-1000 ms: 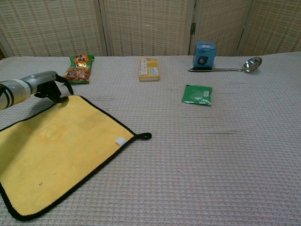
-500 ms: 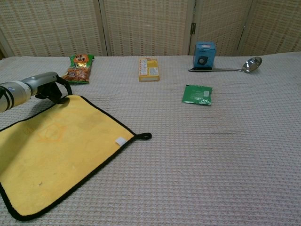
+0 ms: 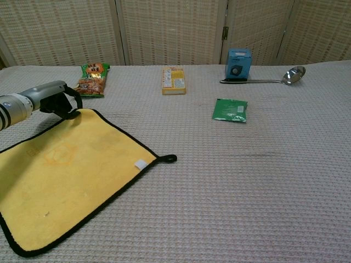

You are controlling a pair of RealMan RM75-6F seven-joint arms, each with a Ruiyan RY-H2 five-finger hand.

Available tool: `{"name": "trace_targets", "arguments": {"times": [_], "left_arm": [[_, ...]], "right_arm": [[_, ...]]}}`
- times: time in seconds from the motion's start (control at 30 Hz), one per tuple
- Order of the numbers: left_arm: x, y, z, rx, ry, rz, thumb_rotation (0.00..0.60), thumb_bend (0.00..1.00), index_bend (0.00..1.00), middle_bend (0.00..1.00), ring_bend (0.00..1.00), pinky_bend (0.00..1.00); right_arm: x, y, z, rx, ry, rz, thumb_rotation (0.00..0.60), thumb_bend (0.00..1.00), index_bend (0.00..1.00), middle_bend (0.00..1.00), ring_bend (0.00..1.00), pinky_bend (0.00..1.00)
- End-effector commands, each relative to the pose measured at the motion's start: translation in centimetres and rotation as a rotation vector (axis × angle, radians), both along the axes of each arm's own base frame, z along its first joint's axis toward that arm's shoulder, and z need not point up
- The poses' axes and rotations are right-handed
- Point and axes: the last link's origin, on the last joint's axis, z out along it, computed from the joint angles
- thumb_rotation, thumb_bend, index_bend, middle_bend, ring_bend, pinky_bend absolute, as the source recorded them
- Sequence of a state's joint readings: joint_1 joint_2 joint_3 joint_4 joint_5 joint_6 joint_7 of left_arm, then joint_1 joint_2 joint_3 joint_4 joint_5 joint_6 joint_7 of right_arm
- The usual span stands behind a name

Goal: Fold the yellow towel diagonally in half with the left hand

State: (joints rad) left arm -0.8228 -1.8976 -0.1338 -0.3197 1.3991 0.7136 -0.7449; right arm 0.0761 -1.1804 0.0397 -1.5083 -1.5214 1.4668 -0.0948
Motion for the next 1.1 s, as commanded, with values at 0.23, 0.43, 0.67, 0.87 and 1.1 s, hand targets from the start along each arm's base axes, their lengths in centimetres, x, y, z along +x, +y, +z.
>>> {"name": "trace_targets", "arguments": {"times": [0.23,0.43,0.67,0.87,1.1], "left_arm": [[-0.2,-6.6,0.6,0.044,-0.043,-0.138,0.6,0.49,0.6,1.0,1.0,1.0],[0.6,-11.2,1.7,0.049,0.013,-0.18,0.6,0.49,0.59,1.0,1.0,1.0],[1.7,-15.0,3.1,0.053,0.022,-0.197,0.6,0.49,0.59,1.0,1.0,1.0],[2.5,-17.8,2.7,0.026,-0.022,-0.204,0.6,0.49,0.59,1.0,1.0,1.0],[2.4,-20.4,2.2,-0.004,-0.048,-0.204,0.6,0.49,0.59,1.0,1.0,1.0]], "right_arm": [[0.8,0.5,-0.2,0.026,-0.019,0.035,0.6,0.48,0.0,0.0,0.0,0.0],[1.2,1.0,-0.2,0.041,-0.034,0.053,0.6,0.48,0.0,0.0,0.0,0.0],[1.5,1.4,0.1,0.034,-0.044,0.067,0.6,0.48,0.0,0.0,0.0,0.0],[1.8,1.6,0.1,0.042,-0.06,0.08,0.6,0.48,0.0,0.0,0.0,0.0],[1.7,1.9,0.5,0.03,-0.068,0.083,0.6,0.48,0.0,0.0,0.0,0.0]]}}
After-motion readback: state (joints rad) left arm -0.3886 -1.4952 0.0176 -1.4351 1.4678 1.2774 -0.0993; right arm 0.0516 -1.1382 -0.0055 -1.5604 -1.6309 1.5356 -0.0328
